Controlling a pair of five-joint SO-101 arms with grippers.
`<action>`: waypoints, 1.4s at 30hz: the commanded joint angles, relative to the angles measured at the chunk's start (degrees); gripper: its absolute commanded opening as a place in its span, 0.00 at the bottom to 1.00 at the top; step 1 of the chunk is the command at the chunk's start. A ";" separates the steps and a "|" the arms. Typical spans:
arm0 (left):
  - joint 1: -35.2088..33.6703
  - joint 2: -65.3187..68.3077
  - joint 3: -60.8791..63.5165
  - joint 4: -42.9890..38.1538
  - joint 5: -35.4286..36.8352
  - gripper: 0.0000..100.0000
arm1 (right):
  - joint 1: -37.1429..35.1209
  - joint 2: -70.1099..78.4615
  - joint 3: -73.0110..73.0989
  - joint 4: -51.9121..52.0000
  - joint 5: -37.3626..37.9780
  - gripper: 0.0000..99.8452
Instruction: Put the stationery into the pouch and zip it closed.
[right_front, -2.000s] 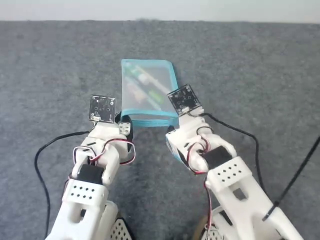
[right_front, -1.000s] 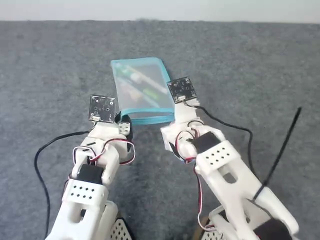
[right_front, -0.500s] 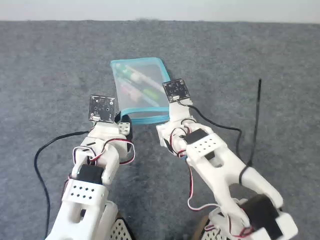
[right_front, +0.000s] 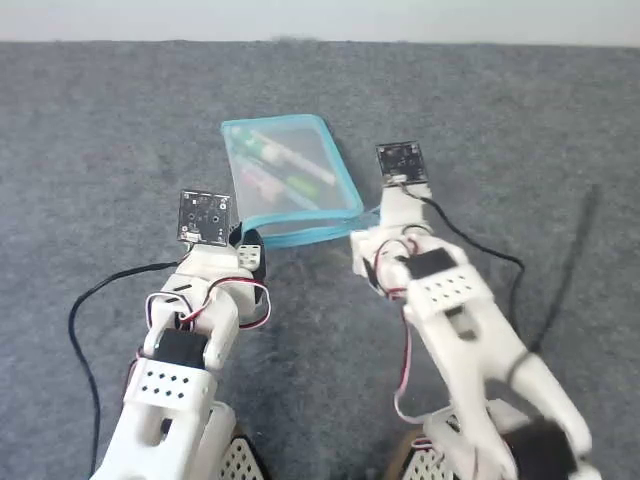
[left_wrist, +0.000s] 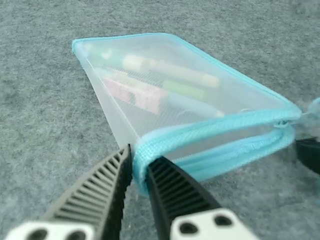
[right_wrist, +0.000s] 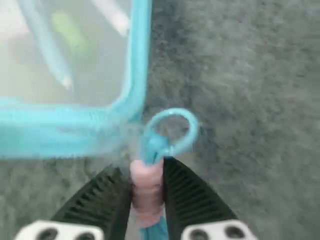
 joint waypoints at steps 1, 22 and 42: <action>0.26 -0.88 -1.80 -1.93 0.79 0.01 | -0.84 -15.25 -2.90 9.71 11.52 0.01; 5.45 -0.70 -1.89 -0.44 -2.02 0.01 | -28.26 -23.43 -16.53 21.32 24.88 0.00; 4.92 -0.62 -1.80 -0.35 -2.02 0.01 | -30.20 -25.27 -18.02 40.04 35.78 0.31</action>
